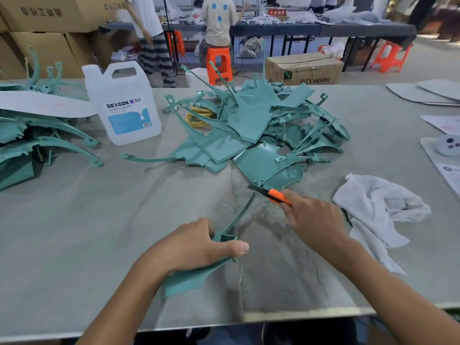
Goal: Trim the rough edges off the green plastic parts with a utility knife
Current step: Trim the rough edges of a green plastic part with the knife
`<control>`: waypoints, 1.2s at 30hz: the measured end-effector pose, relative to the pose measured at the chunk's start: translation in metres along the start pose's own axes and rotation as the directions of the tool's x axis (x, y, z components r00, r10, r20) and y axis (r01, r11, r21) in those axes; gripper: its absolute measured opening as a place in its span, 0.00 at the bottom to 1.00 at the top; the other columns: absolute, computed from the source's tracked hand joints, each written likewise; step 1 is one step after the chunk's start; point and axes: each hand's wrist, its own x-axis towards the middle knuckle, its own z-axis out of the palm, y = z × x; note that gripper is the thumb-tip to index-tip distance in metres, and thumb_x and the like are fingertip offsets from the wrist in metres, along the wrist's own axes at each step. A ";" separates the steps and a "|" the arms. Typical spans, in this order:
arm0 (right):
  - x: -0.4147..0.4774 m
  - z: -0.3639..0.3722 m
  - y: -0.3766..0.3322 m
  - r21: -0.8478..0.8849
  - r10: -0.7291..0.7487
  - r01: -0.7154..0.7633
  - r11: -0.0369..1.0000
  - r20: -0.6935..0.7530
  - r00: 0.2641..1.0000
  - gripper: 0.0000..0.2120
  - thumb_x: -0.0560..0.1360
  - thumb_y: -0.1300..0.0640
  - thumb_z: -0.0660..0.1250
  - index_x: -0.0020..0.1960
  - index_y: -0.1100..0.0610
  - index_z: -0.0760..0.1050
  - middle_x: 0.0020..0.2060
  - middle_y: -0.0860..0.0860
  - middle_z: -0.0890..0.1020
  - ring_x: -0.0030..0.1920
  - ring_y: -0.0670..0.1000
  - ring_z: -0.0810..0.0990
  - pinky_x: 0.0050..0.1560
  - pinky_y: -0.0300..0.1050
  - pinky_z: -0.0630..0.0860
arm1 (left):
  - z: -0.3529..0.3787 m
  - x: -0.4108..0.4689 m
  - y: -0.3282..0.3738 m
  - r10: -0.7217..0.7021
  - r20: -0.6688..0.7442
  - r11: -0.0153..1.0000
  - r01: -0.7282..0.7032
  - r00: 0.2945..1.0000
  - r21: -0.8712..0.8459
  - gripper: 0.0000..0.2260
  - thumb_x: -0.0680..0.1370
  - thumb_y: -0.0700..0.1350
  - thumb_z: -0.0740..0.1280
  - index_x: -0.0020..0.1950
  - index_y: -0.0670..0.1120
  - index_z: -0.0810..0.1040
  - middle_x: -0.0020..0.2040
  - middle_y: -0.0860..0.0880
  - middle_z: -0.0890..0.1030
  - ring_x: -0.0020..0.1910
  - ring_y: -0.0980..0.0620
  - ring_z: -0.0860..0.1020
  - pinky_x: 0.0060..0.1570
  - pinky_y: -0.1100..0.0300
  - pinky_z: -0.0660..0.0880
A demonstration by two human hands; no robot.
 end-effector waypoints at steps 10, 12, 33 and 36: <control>0.012 -0.011 -0.003 0.733 0.356 -0.219 0.644 -0.033 0.934 0.14 0.79 0.35 0.61 0.54 0.45 0.70 0.35 0.47 0.78 0.31 0.47 0.76 0.30 0.48 0.71 | 0.013 -0.015 0.013 0.117 -0.116 0.951 -0.078 0.986 0.299 0.42 0.57 0.83 0.58 0.59 0.56 0.66 0.56 0.56 0.70 0.56 0.52 0.67 0.60 0.51 0.69; 0.017 -0.017 -0.004 0.868 0.377 -0.264 0.422 0.097 0.921 0.16 0.76 0.35 0.68 0.51 0.46 0.71 0.37 0.53 0.79 0.32 0.53 0.77 0.33 0.54 0.78 | 0.019 -0.018 0.006 0.248 -0.168 0.903 -0.165 0.954 0.397 0.41 0.59 0.81 0.58 0.63 0.57 0.62 0.59 0.57 0.66 0.59 0.53 0.63 0.63 0.54 0.64; 0.002 -0.017 -0.057 0.675 0.272 -0.386 -0.629 0.656 0.704 0.03 0.74 0.65 0.69 0.45 0.60 0.76 0.32 0.57 0.82 0.30 0.51 0.83 0.31 0.38 0.80 | 0.112 -0.054 0.035 0.123 -0.223 0.530 -0.254 0.967 -0.809 0.12 0.76 0.51 0.71 0.59 0.58 0.80 0.53 0.59 0.84 0.48 0.59 0.82 0.49 0.67 0.76; -0.004 -0.021 -0.064 0.576 0.212 -0.384 -0.721 0.712 0.669 0.03 0.74 0.64 0.69 0.46 0.62 0.75 0.30 0.56 0.82 0.30 0.50 0.83 0.30 0.38 0.80 | 0.105 -0.034 0.039 -0.026 -0.227 0.292 -0.210 0.973 -0.933 0.24 0.72 0.61 0.74 0.66 0.56 0.74 0.55 0.53 0.84 0.48 0.56 0.84 0.46 0.61 0.79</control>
